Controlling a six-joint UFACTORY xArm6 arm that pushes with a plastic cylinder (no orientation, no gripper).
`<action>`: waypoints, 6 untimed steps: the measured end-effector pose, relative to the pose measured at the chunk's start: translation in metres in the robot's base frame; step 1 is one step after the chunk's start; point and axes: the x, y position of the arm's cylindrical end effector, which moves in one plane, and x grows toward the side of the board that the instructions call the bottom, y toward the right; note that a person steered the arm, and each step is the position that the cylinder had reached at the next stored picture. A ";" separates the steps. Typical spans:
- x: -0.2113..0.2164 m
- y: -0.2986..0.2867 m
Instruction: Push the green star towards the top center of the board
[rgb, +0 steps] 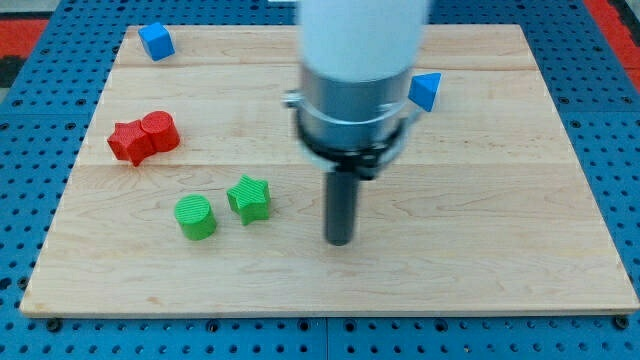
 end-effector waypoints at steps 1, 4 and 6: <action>0.002 -0.055; -0.121 -0.073; -0.111 -0.104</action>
